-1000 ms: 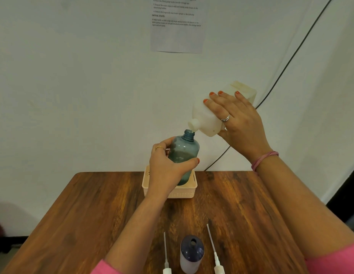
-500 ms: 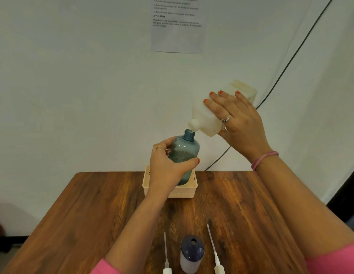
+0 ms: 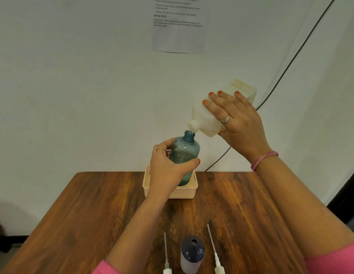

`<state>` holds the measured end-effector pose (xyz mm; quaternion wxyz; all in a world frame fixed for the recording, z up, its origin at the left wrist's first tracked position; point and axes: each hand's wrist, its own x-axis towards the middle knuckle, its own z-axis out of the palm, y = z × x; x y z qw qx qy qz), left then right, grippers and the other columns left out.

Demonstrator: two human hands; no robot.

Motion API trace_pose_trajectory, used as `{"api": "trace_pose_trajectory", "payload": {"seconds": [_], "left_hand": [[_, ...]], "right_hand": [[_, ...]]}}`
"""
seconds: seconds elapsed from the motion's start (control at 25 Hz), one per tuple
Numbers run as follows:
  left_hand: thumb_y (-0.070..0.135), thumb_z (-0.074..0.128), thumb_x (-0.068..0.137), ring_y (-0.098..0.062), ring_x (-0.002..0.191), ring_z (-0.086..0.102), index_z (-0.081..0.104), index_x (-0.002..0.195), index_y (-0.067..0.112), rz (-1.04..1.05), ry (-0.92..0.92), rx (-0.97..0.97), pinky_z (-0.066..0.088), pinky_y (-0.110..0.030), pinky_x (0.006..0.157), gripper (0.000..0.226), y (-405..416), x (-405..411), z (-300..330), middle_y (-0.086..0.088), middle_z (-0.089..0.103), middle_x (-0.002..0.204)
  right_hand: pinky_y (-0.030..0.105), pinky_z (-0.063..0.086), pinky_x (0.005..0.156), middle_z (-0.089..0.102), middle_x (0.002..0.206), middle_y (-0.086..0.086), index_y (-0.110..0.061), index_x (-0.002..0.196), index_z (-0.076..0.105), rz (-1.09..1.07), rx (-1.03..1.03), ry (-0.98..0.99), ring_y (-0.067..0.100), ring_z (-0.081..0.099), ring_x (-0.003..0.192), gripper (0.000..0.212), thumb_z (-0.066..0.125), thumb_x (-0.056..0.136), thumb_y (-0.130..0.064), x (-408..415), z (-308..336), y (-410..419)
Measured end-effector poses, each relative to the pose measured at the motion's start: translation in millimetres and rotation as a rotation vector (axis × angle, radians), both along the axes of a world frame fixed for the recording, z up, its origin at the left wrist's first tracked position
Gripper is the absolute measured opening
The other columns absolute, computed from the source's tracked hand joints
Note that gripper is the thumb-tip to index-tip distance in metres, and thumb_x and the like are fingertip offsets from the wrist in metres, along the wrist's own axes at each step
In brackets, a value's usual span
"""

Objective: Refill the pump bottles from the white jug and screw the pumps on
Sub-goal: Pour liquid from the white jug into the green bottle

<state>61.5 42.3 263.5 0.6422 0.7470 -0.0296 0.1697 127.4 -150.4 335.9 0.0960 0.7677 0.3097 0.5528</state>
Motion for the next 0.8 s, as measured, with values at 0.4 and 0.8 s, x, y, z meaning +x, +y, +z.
{"api": "trace_pose_trajectory", "payload": {"seconds": [0.4,0.8], "left_hand": [[0.024,0.089,0.058,-0.013,0.109,0.054,0.047,0.123,0.032,0.002,0.009,-0.022,0.054,-0.029,0.087,0.077,-1.0,3.0,-1.3,0.005,0.052,0.122],[0.024,0.089,0.057,-0.013,0.110,0.054,0.046,0.121,0.034,-0.002,0.015,-0.039,0.055,-0.031,0.088,0.077,-2.1,5.2,-2.0,0.005,0.052,0.123]], "right_hand": [[0.047,0.031,0.110,0.055,0.136,0.013,-0.011,0.135,0.048,0.017,-0.003,-0.046,0.031,0.051,0.126,0.050,0.064,0.088,-0.014,3.5,-1.8,-0.1],[0.046,0.032,0.110,0.056,0.135,0.012,-0.013,0.134,0.049,0.034,-0.002,-0.108,0.030,0.053,0.125,0.045,0.063,0.091,-0.013,7.5,-1.5,0.1]]}}
